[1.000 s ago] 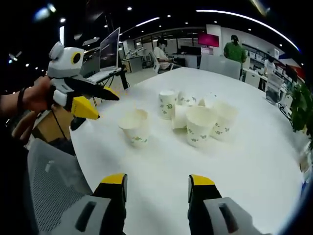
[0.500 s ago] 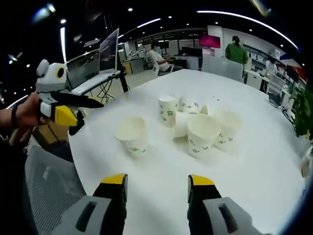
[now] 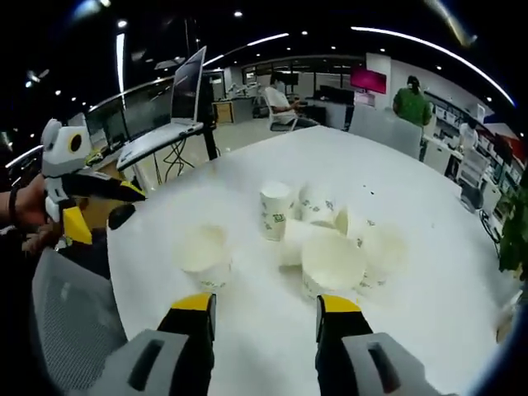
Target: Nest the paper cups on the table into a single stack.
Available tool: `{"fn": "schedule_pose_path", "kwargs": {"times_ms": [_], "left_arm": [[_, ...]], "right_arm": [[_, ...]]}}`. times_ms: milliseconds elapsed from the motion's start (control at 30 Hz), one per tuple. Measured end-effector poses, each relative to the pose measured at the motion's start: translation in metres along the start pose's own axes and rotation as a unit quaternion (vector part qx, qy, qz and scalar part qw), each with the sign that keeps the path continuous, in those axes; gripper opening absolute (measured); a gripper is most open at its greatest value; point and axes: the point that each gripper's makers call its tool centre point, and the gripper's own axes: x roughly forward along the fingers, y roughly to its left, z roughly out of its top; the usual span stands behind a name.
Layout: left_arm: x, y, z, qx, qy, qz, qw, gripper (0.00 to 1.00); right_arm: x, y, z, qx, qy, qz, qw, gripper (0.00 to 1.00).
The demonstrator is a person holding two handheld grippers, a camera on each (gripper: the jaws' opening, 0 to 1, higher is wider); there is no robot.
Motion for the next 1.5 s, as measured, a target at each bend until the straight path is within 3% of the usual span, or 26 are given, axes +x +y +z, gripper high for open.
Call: {"fn": "schedule_pose_path", "kwargs": {"times_ms": [467,1000,1200,1300,1400,1500], "left_arm": [[-0.007,-0.008,-0.006,-0.003,-0.003,0.006,1.0000,0.77],[-0.013,-0.006,-0.003,-0.008,-0.013,0.009,0.9998,0.78],[-0.017,-0.006,-0.005,-0.012,-0.014,0.009,0.9998,0.78],[-0.017,-0.005,-0.007,-0.014,-0.013,0.010,0.9998,0.78],[-0.019,-0.001,-0.007,-0.016,-0.017,0.011,0.9997,0.77],[-0.020,0.000,-0.007,-0.017,-0.017,0.012,0.9996,0.77]], "right_arm": [[0.024,-0.024,0.027,-0.048,0.016,0.002,0.9987,0.48],[0.069,-0.042,-0.002,-0.076,0.114,0.009,0.9905,0.42],[0.073,-0.043,-0.007,-0.084,0.126,0.007,0.9884,0.40],[0.081,-0.044,-0.015,-0.096,0.149,0.008,0.9841,0.39],[0.082,-0.043,-0.018,-0.101,0.158,0.009,0.9822,0.34],[0.079,-0.039,-0.021,-0.104,0.162,0.008,0.9813,0.22]]}}
